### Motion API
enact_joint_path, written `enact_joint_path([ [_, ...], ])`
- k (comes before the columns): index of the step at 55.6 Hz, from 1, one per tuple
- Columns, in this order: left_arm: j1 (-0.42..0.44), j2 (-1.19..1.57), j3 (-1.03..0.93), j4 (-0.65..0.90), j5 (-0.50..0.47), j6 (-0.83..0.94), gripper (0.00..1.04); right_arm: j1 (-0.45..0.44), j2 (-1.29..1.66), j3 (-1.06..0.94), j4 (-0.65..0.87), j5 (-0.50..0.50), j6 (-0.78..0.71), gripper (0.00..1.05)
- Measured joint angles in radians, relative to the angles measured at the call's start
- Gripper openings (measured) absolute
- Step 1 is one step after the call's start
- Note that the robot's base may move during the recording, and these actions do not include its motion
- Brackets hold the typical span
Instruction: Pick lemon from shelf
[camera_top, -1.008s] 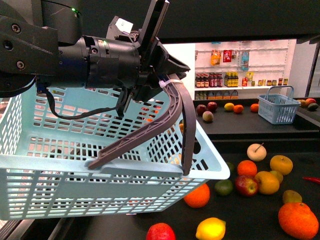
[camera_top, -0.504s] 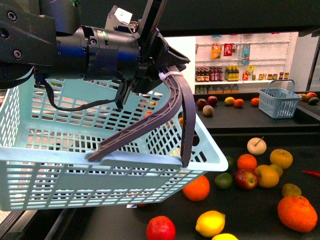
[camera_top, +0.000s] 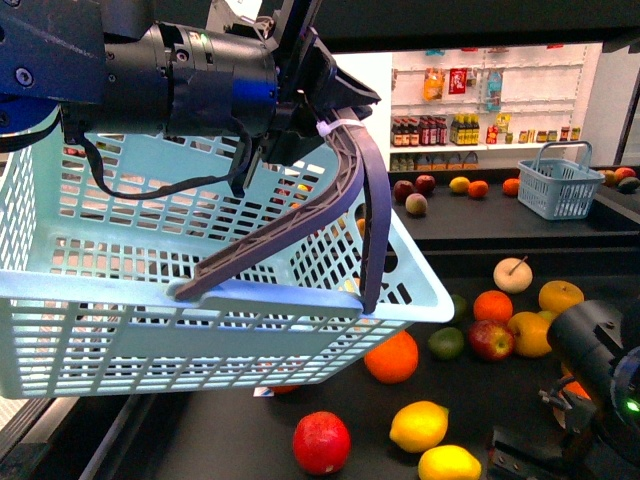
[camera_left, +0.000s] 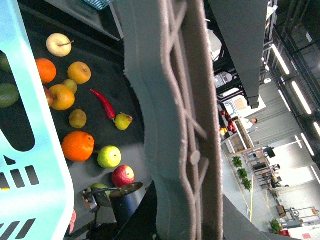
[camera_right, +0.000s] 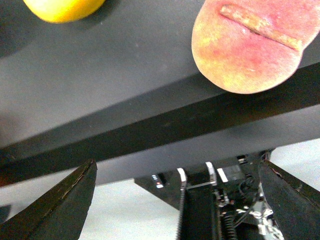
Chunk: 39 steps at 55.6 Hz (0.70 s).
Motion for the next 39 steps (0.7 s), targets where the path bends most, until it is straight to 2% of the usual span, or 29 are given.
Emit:
enact_joint_path([
  [21,0.000,0.000,0.000,0.000,0.001,-0.001,0.08,0.078,0.190,0.340,-0.141,-0.016,0.227,0.97],
  [39,0.000,0.000,0.000,0.000,0.002,-0.001,0.08,0.076,0.312,0.487,-0.159,0.024,0.282,0.97],
])
